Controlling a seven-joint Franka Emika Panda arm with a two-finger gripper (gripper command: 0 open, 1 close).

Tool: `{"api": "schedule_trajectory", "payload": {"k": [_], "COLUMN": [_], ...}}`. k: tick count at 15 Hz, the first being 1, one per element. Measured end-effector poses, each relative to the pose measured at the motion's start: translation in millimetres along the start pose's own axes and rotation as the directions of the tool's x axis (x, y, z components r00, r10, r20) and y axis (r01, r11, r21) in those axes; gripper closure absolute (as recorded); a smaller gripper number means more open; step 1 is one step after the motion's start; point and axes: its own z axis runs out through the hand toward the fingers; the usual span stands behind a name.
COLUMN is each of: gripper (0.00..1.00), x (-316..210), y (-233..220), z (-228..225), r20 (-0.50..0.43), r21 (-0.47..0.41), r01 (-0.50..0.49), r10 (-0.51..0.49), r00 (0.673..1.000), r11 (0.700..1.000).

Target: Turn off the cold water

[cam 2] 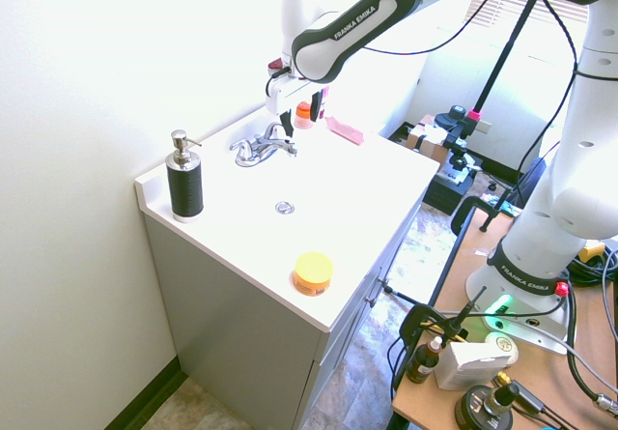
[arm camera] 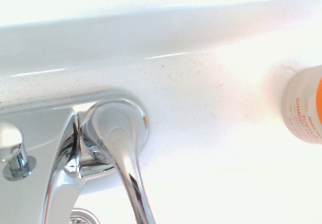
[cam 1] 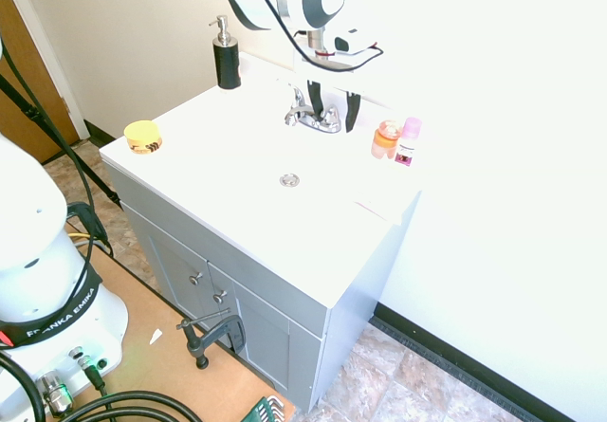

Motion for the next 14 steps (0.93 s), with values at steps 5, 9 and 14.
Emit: {"api": "schedule_trajectory", "payload": {"k": [5, 9, 14], "gripper": [0.00, 0.00, 0.00], "x": [14, 15, 25], "y": [6, 1, 0], "z": [6, 12, 13], "r20": [-0.040, -0.112, -0.189], "r21": [0.011, 0.031, 0.057], "r01": [-0.025, -0.059, -0.107], "r10": [0.025, 0.062, 0.116], "r00": [0.999, 0.992, 0.975], "r11": [1.000, 0.998, 0.993]}}
